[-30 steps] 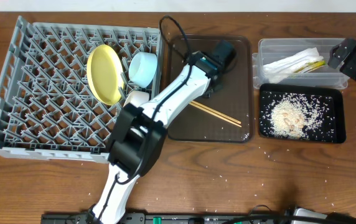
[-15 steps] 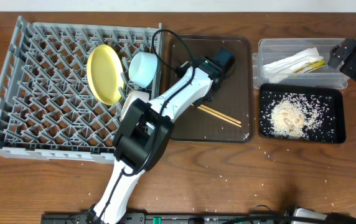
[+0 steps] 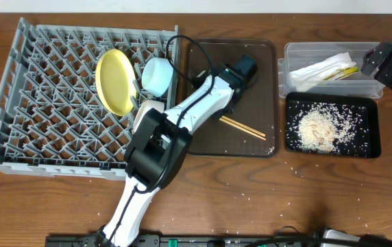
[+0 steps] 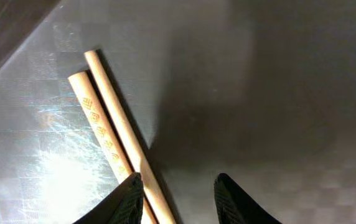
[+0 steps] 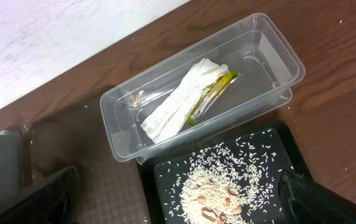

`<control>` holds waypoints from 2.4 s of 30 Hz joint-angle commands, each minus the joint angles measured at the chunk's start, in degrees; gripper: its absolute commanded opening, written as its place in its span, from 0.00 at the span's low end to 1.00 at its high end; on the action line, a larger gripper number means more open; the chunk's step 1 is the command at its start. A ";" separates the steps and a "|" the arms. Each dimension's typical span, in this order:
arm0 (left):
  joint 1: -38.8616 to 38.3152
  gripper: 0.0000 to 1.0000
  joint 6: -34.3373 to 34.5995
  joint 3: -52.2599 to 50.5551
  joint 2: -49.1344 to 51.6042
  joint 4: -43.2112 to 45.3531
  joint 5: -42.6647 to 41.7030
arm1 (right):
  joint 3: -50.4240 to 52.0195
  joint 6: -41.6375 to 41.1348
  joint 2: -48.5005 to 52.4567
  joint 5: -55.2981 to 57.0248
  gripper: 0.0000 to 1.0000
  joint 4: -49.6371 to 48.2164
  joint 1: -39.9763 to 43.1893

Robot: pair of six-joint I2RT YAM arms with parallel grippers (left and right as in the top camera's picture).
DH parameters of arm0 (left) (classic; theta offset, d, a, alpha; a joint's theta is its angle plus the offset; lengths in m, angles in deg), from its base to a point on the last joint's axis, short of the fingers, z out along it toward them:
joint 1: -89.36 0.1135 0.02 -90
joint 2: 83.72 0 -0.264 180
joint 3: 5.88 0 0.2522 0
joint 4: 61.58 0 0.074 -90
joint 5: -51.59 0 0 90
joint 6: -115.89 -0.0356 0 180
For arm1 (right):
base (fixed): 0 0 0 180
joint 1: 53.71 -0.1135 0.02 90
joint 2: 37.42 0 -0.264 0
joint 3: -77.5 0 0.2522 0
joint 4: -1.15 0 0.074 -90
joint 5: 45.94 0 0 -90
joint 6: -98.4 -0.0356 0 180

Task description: Sort waste into correct bins and load items into the dishwasher

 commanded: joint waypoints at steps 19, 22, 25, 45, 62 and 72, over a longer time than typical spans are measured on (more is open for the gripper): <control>-0.26 0.39 -9.03 -5.14 0.90 2.58 1.55 | -0.74 -0.72 -0.13 -0.24 0.99 0.07 0.11; -0.26 0.36 -12.74 -5.84 0.90 2.60 1.53 | -0.74 -0.72 -0.13 -0.24 0.99 0.07 0.11; -0.24 0.31 -18.34 -6.38 0.90 2.62 1.53 | -0.74 -0.72 -0.13 -0.24 0.99 0.07 0.11; -0.20 0.19 -25.99 -7.98 0.90 11.43 -0.15 | -0.74 -0.72 -0.13 -0.24 0.99 0.07 0.11; -0.72 0.16 -42.45 -8.09 0.90 13.03 -9.09 | -0.74 -0.72 -0.13 -0.24 0.99 0.07 0.11; -0.94 0.10 -43.36 -8.00 0.87 17.55 -9.03 | -0.74 -0.72 -0.13 -0.24 0.99 0.07 0.11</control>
